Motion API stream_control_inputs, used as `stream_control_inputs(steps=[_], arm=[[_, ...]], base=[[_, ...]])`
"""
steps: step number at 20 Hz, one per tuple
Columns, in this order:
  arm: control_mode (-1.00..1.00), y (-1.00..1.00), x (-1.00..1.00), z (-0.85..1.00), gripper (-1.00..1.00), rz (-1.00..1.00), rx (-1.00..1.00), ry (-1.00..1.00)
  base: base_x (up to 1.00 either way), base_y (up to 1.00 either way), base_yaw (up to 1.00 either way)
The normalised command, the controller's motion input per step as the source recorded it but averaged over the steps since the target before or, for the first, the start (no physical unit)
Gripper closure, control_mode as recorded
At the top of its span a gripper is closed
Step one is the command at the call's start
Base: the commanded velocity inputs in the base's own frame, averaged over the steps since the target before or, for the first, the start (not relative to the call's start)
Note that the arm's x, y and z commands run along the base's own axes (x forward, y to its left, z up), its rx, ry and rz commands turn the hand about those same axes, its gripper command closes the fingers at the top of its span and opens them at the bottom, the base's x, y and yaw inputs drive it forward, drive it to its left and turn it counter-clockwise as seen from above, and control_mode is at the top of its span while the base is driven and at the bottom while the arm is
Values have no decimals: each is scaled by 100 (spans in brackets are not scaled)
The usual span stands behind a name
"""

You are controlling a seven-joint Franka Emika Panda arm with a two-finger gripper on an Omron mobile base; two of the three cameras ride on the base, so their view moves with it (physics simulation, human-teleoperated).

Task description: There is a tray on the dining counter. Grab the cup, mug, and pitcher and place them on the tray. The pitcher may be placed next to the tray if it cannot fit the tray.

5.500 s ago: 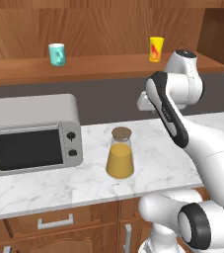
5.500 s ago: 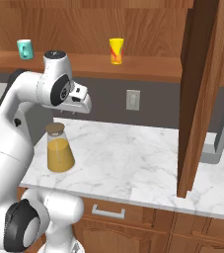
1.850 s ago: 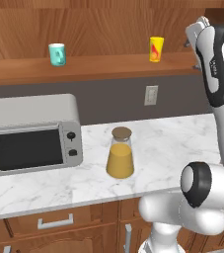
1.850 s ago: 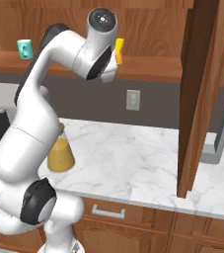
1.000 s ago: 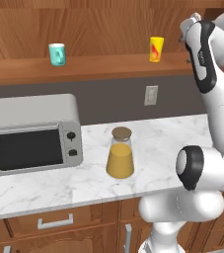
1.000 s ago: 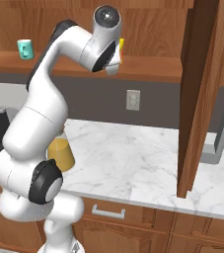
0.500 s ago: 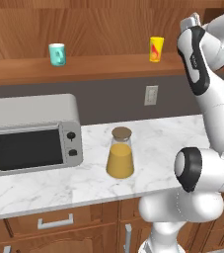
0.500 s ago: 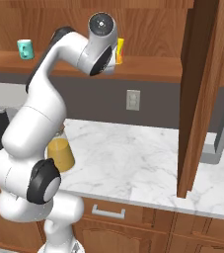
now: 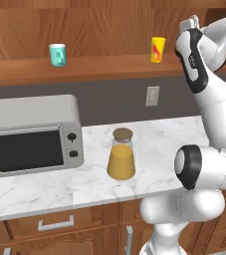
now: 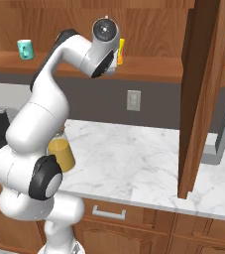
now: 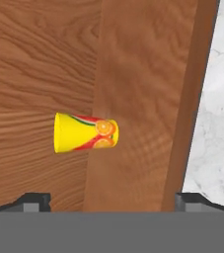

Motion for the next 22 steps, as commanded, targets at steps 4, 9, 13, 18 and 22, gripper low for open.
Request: stream_control_inputs(steps=[4, 9, 13, 18, 22], arm=[[-100, 0, 13, 0, -100, 0, 2, 0], [-100, 0, 17, 0, -100, 0, 0, 0], [-100, 0, 27, 0, -100, 0, 0, 0], [-100, 0, 29, 0, -100, 0, 0, 0], [-100, 0, 31, 0, -100, 0, 1, 0]], base=[[0, 0, 0], [0, 0, 0], [0, 0, 0], [0, 0, 0], [0, 0, 0]])
